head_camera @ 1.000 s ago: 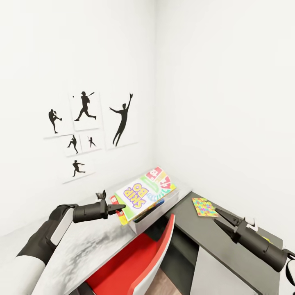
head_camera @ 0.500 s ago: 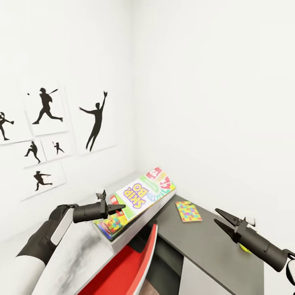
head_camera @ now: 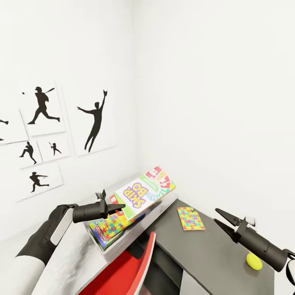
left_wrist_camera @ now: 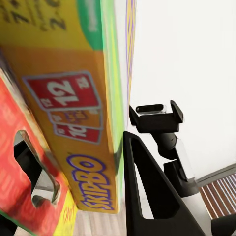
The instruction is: Put all the toys in the child's room - the three board games (two on the bed and one on the table), the two jigsaw puzzles on the table, and the tennis ball on the table - inside the toy box on the table in the child's room.
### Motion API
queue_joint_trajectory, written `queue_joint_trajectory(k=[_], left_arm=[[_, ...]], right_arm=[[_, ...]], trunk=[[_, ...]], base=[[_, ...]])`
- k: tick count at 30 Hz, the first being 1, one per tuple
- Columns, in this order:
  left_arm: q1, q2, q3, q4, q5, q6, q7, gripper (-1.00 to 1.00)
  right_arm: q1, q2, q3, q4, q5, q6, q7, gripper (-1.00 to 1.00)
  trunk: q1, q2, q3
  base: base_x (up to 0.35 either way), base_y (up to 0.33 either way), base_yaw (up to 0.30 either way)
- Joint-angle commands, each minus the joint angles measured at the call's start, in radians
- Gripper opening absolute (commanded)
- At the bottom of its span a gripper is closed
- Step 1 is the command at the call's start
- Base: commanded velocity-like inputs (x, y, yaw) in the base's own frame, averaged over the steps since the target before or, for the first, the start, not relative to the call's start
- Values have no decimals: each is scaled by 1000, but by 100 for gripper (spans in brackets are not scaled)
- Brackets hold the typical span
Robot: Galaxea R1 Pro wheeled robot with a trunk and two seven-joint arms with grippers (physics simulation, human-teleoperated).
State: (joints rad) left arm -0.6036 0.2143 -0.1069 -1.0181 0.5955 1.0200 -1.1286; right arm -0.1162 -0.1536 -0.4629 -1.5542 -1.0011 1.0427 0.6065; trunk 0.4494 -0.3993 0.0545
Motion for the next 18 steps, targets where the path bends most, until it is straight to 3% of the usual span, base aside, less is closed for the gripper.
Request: queue_joint_trajectory(k=[1, 18], left_arm=[[-1, 0, -2, 1, 4, 4, -2, -100], [-1, 0, 10, 1, 6, 4, -1, -100]], right_arm=[[0, 0, -1, 0, 6, 5, 7, 100], [0, 0, 0, 0, 7, 5, 7, 100]], trunk=[[1, -1, -1], [1, -1, -6]], base=[[138, -111, 271], [129, -42, 251]])
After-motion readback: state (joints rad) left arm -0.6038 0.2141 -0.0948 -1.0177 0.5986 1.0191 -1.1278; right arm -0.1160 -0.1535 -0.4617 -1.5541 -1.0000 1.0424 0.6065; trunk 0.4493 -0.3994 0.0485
